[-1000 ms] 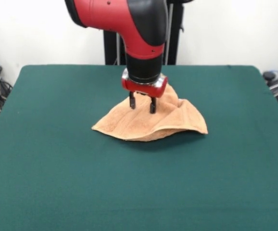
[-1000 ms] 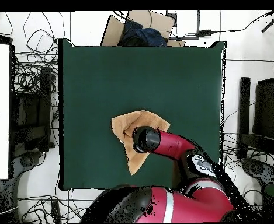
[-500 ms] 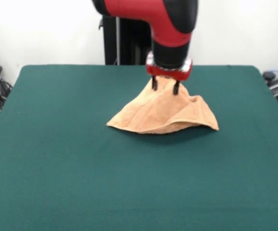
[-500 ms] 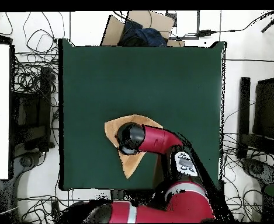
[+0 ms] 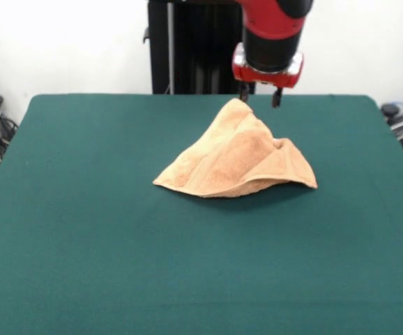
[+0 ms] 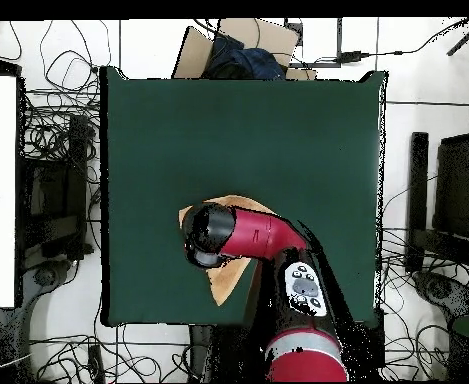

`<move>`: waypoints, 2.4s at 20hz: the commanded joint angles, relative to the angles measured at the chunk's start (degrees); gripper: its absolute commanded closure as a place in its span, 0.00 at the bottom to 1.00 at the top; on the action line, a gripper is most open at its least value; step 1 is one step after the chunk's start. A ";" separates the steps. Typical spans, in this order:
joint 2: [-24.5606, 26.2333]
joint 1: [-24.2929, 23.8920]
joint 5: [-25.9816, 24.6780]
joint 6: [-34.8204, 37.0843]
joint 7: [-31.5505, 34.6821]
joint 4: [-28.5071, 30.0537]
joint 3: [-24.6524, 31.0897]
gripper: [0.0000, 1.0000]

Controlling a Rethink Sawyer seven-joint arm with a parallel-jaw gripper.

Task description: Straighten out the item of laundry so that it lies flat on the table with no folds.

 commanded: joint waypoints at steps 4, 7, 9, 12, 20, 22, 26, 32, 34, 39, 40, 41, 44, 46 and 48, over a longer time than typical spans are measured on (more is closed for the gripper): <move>-0.30 0.86 3.28 1.58 11.95 -0.99 0.04 0.00; 6.49 1.46 3.30 -4.00 13.10 -3.71 0.36 0.00; 10.30 2.41 3.54 -7.22 14.46 -5.50 0.14 0.00; 10.91 4.62 4.46 -7.42 16.66 -6.27 -0.93 0.00; 9.92 10.45 6.77 -5.21 20.33 -6.78 -5.67 0.00; 9.73 11.27 7.20 -4.56 20.31 -7.09 -6.40 0.00; 9.77 11.69 8.54 -4.56 19.54 -7.00 -6.85 0.00; 9.70 12.79 9.93 -3.11 18.98 -7.75 -7.64 0.00; 10.75 13.93 10.22 0.21 19.93 -10.92 -8.65 0.00; 13.38 15.43 11.78 7.81 21.20 -16.91 -9.53 0.00; 13.67 15.69 12.05 8.60 21.32 -17.48 -9.62 0.00; 13.62 15.95 12.47 8.97 21.69 -17.30 -9.70 0.00; 13.17 16.36 13.45 9.64 21.63 -16.22 -9.59 0.00; 13.26 16.72 13.91 9.80 21.51 -16.35 -9.88 0.00; 12.83 17.30 14.39 9.27 21.62 -15.52 -10.22 0.00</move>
